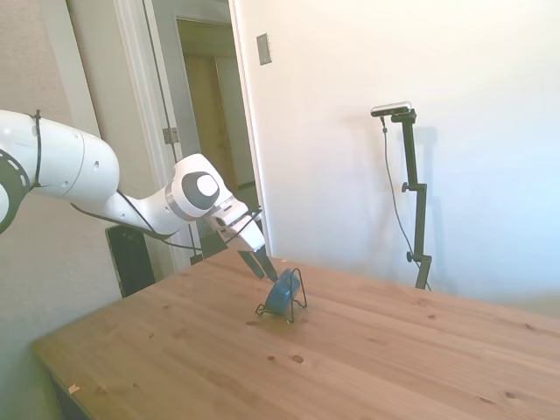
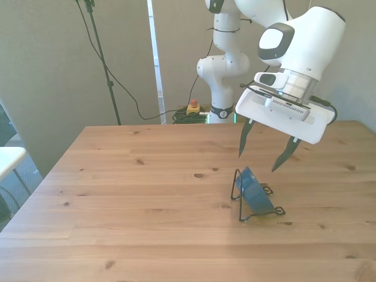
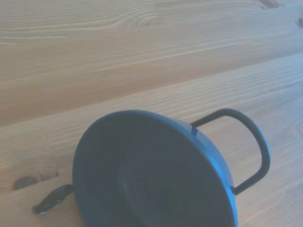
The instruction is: Unload the bowl
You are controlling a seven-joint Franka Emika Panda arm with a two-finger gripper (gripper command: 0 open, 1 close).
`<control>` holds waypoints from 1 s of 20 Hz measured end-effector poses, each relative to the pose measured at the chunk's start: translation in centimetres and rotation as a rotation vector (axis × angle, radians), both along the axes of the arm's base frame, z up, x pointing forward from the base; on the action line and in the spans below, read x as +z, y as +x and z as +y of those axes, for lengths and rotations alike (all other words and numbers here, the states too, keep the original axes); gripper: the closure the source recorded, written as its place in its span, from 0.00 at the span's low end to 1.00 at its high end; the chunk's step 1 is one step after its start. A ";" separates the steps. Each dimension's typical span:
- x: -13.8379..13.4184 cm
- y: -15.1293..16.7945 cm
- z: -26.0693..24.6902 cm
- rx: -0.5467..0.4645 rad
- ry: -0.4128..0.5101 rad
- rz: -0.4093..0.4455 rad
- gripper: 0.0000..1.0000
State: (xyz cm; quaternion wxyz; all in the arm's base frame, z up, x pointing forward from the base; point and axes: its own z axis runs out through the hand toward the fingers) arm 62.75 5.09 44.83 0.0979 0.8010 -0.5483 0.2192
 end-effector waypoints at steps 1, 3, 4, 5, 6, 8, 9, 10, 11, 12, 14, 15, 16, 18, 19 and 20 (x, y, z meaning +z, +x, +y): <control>-0.3 0.1 -0.1 -0.009 -0.002 0.002 0.00; -1.0 0.3 -0.5 -0.023 -0.011 0.007 0.00; -1.4 0.4 -0.8 -0.030 -0.017 0.010 0.00; -1.7 0.5 -1.1 -0.036 -0.020 0.014 0.00; -2.1 0.5 -1.4 -0.043 -0.022 0.018 0.00; -2.5 0.7 -2.1 -0.055 -0.026 0.022 0.00; -2.7 0.9 -2.3 -0.060 -0.029 0.022 0.00; -2.7 1.0 -2.5 -0.063 -0.030 0.022 0.00; -2.8 1.2 -2.5 -0.063 -0.031 0.020 0.00; -2.8 1.4 -2.6 -0.063 -0.032 0.018 0.00; -2.7 1.7 -2.5 -0.061 -0.035 0.014 1.00; -2.7 1.8 -2.5 -0.061 -0.036 0.013 1.00; -2.8 1.9 -2.5 -0.061 -0.036 0.013 1.00; -3.0 2.0 -2.5 -0.061 -0.036 0.014 1.00; -3.0 2.1 -2.5 -0.061 -0.036 0.015 1.00; -3.1 2.1 -2.5 -0.061 -0.037 0.015 1.00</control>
